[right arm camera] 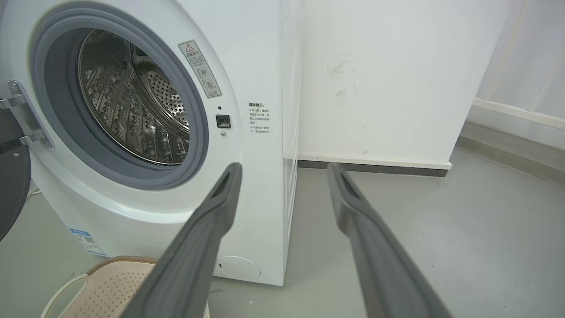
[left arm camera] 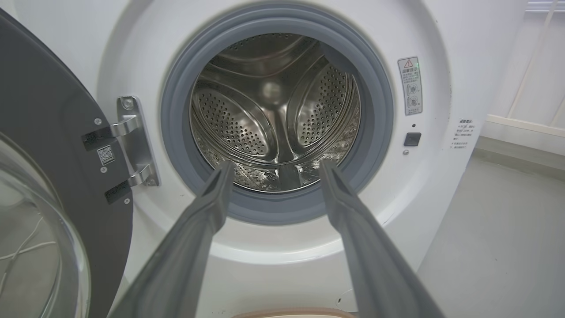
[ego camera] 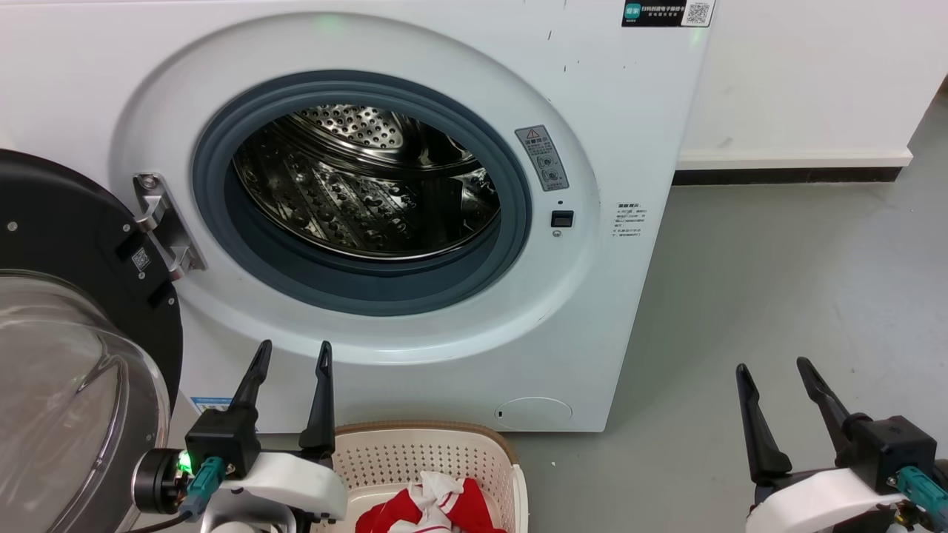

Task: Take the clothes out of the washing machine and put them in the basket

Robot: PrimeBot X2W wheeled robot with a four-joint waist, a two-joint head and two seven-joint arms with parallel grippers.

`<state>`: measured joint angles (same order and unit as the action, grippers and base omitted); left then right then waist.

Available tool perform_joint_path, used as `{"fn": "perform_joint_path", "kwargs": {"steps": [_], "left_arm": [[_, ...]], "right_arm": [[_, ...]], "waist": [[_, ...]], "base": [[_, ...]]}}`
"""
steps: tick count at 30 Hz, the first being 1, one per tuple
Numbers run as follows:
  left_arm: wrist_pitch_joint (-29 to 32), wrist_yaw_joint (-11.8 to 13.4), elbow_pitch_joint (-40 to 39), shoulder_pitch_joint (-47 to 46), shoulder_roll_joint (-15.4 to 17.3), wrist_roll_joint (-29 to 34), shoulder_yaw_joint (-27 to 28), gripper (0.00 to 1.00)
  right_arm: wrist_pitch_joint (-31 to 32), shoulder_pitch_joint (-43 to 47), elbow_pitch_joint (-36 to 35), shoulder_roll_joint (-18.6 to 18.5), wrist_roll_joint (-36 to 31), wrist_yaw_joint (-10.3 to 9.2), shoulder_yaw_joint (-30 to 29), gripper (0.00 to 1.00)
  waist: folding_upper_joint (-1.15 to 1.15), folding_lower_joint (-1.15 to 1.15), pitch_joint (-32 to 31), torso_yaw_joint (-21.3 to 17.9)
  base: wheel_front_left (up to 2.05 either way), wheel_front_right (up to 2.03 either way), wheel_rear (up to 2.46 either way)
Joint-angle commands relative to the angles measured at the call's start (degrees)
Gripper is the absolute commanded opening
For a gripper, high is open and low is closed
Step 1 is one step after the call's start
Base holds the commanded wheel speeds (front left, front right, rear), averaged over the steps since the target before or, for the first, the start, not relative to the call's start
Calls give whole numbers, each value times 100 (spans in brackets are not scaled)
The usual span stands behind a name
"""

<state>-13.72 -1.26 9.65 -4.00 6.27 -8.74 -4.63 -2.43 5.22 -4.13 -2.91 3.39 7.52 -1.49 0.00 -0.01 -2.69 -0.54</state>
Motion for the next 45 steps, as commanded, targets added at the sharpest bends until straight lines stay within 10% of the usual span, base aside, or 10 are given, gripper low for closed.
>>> {"fn": "perform_joint_path", "kwargs": {"steps": [1,25,26,45], "left_arm": [[54,35,-102,133,-6,-21,-12,100],[233,120,-318,187,90,-189,-99,100],[221,94,-301,229,60,-172,-86,0],[651,-74,-71,117,-41,-2050,211,0]], "right_arm": [[16,97,-40,6,-26,-5,-1,100],[-20,61,8,6,70,-5,84,100],[-6,66,11,0,64,-1,75,0],[89,-206,455,-106,2221,-1,85,0]], "waist": [[0,1,-20,23],[0,1,25,12],[0,1,24,12],[0,1,62,18]], "base": [[0,0,0],[0,0,0],[0,0,0],[0,0,0]]}}
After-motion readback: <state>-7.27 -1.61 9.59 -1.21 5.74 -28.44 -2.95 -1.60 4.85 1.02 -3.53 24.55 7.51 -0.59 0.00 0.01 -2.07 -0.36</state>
